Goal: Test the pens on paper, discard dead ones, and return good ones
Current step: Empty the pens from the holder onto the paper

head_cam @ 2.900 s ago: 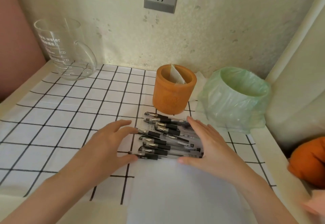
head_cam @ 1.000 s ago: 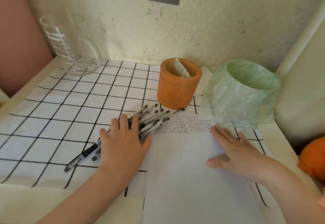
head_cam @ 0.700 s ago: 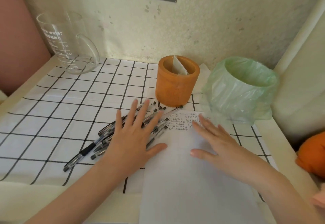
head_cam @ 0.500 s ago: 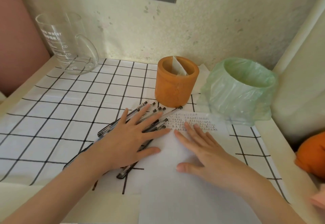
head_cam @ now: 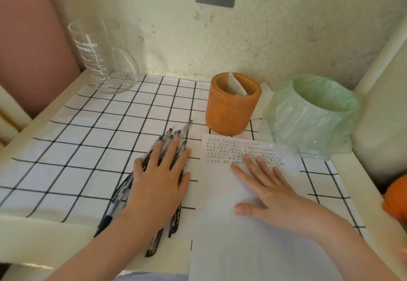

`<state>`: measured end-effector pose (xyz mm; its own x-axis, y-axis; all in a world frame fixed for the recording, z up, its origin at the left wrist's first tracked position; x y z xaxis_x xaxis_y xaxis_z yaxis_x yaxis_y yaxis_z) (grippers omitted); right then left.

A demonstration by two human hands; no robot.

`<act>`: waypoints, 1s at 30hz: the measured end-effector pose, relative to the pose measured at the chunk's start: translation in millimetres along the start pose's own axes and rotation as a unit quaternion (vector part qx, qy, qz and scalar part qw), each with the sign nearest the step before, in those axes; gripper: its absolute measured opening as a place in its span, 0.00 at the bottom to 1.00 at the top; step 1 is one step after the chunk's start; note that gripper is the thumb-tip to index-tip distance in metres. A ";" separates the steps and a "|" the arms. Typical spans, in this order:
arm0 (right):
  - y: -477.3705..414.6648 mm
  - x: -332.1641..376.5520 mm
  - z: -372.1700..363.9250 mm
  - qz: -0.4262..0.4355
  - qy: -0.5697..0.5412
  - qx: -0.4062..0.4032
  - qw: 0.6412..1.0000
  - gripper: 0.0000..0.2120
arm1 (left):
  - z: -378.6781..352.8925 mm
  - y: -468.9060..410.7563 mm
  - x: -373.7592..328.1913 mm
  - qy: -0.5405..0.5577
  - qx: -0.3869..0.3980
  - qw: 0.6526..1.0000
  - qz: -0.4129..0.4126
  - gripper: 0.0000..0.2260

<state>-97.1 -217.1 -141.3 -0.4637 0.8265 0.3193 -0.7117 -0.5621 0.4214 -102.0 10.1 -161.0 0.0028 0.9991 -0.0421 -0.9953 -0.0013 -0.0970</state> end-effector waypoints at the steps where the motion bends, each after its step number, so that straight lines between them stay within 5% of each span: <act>1: 0.3 0.0 0.2 -0.001 -0.001 0.001 1.000 0.36 | 0.2 -0.7 -0.3 -0.001 0.001 1.000 0.011 0.24; 10: -1.0 -0.6 0.8 -0.001 -0.011 -0.003 1.000 0.38 | 5.8 -25.5 -8.1 0.036 0.029 0.998 0.047 0.21; 17: -0.4 -2.0 3.4 0.002 -0.006 -0.019 1.000 0.38 | 25.9 -43.5 -0.7 0.238 0.002 0.969 0.068 0.20; 24: 1.5 -1.7 7.3 0.009 -0.005 -0.026 1.000 0.37 | 24.5 -20.9 43.6 0.148 0.192 0.962 0.124 0.30; 30: 1.8 -5.1 7.2 0.025 -0.032 -0.023 0.999 0.40 | 8.2 -4.5 35.8 0.092 0.171 0.977 0.087 0.39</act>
<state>-92.2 -222.6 -136.1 -0.4656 0.7927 0.3934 -0.7130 -0.5993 0.3639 -98.3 46.2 -153.9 -0.1824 0.9607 -0.2092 -0.9567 -0.1244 0.2631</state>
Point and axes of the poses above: each hand's wrist, its own y-axis away from the middle knuckle, its own z-axis out of the back of the hand, x = y × z, the point moved 2 cm from there along -y, towards the middle knuckle, and after that the axes turned 8 degrees about z, right-handed, at the moved point
